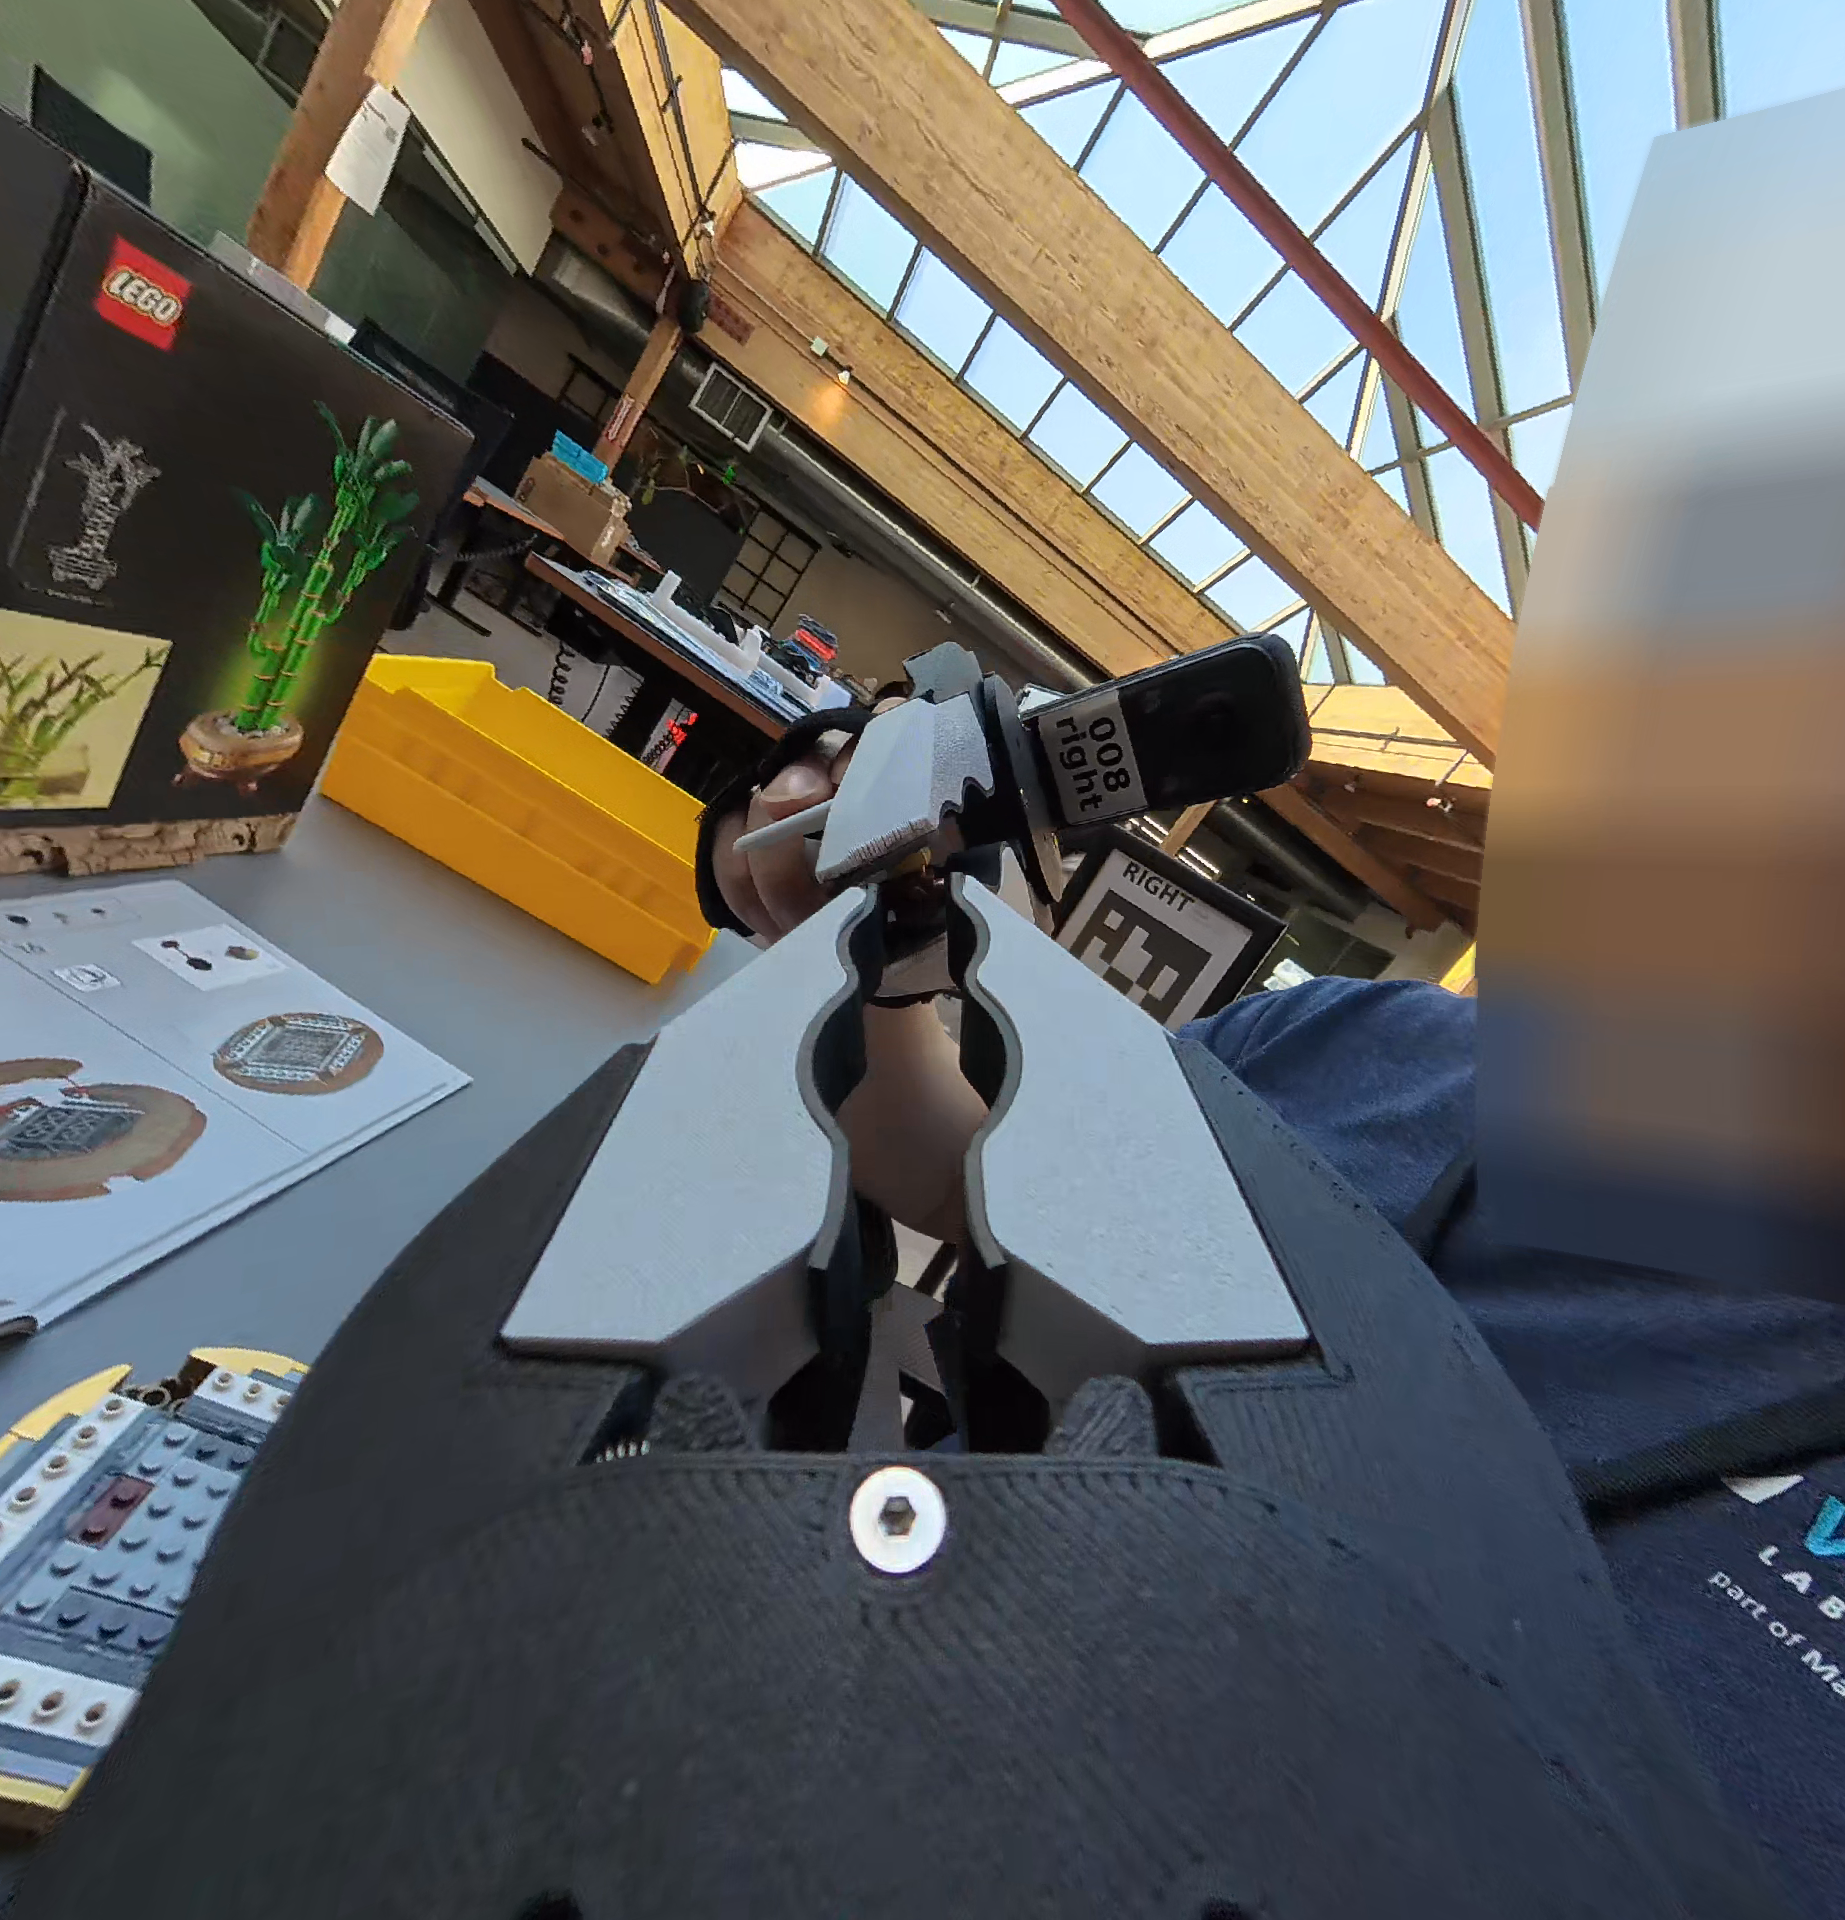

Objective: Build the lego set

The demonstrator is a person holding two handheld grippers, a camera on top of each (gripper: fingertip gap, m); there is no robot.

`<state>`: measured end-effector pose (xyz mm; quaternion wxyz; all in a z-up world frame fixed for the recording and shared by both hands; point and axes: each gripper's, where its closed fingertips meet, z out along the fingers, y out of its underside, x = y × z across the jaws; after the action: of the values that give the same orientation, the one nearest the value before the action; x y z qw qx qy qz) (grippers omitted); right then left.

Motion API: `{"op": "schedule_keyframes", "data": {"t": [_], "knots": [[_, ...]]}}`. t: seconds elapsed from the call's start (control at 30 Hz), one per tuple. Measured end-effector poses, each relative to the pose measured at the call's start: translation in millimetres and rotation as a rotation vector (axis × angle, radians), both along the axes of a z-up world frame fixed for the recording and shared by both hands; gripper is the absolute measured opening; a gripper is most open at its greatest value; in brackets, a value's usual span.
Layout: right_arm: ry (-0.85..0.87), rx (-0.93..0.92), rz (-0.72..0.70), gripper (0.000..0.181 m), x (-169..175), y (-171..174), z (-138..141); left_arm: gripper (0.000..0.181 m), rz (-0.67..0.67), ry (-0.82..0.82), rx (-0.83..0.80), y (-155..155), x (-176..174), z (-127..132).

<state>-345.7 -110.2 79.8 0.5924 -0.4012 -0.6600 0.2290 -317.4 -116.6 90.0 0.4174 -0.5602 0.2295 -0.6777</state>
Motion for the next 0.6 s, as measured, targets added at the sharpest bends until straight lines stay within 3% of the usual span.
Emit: {"op": "schedule_keyframes", "data": {"t": [0.37, 0.6], "knots": [[0.082, 0.143, -0.132, 0.013, 11.8, 44.8, 64.3, 0.010, 0.004, 0.075, 0.130, 40.7, 10.9, 62.8], [0.184, 0.214, -0.298, 0.014, 49.1, 69.1, 78.3, 0.010, -0.091, 0.186, 0.160, 61.3, 46.6, 72.8]]}}
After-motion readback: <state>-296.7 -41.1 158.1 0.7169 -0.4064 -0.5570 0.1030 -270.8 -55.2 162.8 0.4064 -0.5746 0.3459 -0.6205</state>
